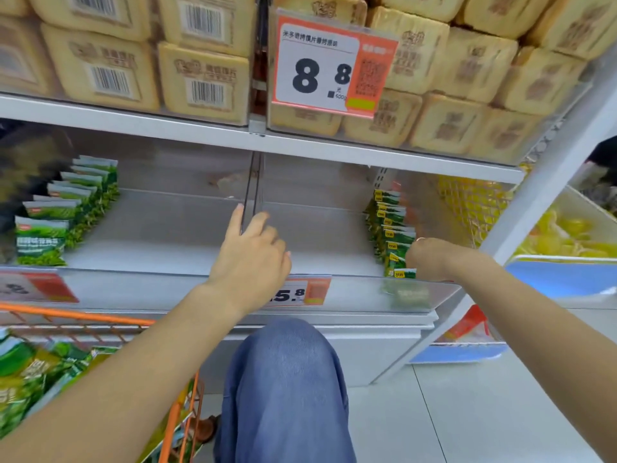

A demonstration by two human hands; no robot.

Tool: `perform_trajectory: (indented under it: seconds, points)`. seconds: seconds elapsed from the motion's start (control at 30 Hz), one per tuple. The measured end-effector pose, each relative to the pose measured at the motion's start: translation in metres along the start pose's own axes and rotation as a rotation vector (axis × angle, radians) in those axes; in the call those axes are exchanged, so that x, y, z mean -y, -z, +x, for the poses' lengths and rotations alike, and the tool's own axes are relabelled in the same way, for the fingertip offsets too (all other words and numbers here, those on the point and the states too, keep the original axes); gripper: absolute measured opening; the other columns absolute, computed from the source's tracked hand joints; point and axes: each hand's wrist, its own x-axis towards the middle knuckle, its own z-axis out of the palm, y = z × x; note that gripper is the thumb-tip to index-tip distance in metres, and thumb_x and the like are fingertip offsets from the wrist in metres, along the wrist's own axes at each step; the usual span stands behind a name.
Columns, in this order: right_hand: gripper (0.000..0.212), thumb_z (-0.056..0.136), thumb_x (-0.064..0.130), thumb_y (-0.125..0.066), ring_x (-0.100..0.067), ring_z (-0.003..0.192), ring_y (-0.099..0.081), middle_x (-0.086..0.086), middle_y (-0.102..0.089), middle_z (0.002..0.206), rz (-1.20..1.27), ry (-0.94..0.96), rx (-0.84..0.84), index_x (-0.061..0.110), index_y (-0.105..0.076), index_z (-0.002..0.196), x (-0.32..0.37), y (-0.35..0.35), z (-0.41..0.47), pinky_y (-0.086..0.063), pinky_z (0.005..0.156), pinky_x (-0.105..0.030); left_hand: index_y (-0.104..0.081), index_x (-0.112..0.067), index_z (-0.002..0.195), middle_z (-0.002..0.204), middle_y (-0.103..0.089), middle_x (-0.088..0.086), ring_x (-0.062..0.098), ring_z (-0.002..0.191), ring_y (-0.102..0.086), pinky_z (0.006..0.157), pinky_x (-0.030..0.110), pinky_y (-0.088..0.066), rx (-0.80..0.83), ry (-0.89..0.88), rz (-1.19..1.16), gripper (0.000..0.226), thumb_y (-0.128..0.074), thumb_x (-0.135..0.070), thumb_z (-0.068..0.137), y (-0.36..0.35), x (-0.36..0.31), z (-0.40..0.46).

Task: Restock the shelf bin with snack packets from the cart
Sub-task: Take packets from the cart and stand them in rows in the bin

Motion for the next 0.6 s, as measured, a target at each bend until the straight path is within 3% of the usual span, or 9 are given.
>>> perform_trajectory:
  seconds: [0.07, 0.17, 0.27, 0.37, 0.47, 0.6]
  points:
    - [0.009, 0.082, 0.002, -0.047, -0.028, 0.079, -0.053, -0.014, -0.058, 0.090, -0.011, 0.015, 0.014, 0.003, -0.056, 0.083, -0.002, -0.001, 0.004, -0.040, 0.064, -0.031, -0.074, -0.010, 0.072, 0.079, -0.069, 0.007, 0.032, 0.104, -0.061, 0.102, 0.060, -0.036, -0.032, -0.009, 0.004, 0.049, -0.031, -0.028, 0.086, -0.001, 0.000, 0.001]
    - [0.024, 0.083, 0.005, -0.049, -0.030, 0.093, -0.058, -0.015, -0.062, 0.103, -0.006, 0.019, -0.005, 0.001, -0.062, 0.102, -0.006, -0.004, 0.009, -0.040, 0.066, -0.031, -0.074, -0.009, 0.071, 0.077, -0.069, 0.008, 0.032, 0.103, -0.060, 0.103, 0.060, -0.035, -0.066, -0.006, 0.025, 0.049, -0.031, -0.028, 0.087, -0.004, 0.000, 0.001]
    - [0.003, 0.080, 0.006, -0.051, -0.027, 0.075, -0.049, -0.012, -0.054, 0.085, -0.061, 0.034, -0.048, 0.004, -0.054, 0.080, -0.007, -0.005, 0.008, -0.034, 0.059, -0.028, -0.073, -0.008, 0.070, 0.075, -0.069, 0.008, 0.033, 0.102, -0.061, 0.102, 0.061, -0.035, -0.103, -0.011, 0.042, 0.049, -0.032, -0.028, 0.087, -0.004, 0.000, 0.002]
    - [0.014, 0.081, 0.018, -0.057, -0.025, 0.070, -0.050, -0.007, -0.053, 0.080, -0.140, -0.012, -0.148, 0.012, -0.049, 0.071, -0.007, -0.007, 0.007, -0.038, 0.057, -0.028, -0.072, -0.008, 0.068, 0.072, -0.067, 0.008, 0.033, 0.101, -0.060, 0.102, 0.062, -0.035, -0.141, -0.019, 0.050, 0.048, -0.033, -0.027, 0.087, -0.006, 0.000, 0.002]
    - [0.023, 0.084, 0.039, -0.062, -0.024, 0.088, -0.057, -0.005, -0.059, 0.098, -0.259, -0.038, -0.290, 0.016, -0.062, 0.088, -0.006, -0.009, 0.006, -0.040, 0.073, -0.030, -0.072, -0.009, 0.067, 0.070, -0.067, 0.007, 0.033, 0.101, -0.060, 0.103, 0.061, -0.034, -0.173, -0.026, 0.055, 0.048, -0.033, -0.027, 0.087, -0.009, 0.001, 0.001]
    - [0.039, 0.084, 0.050, -0.060, -0.026, 0.104, -0.055, -0.005, -0.059, 0.110, -0.317, -0.041, -0.330, 0.017, -0.064, 0.105, -0.007, -0.008, 0.003, -0.040, 0.090, -0.035, -0.073, -0.010, 0.067, 0.069, -0.067, 0.007, 0.032, 0.100, -0.061, 0.103, 0.061, -0.034, -0.202, -0.033, 0.061, 0.047, -0.033, -0.026, 0.086, -0.011, 0.001, 0.002]
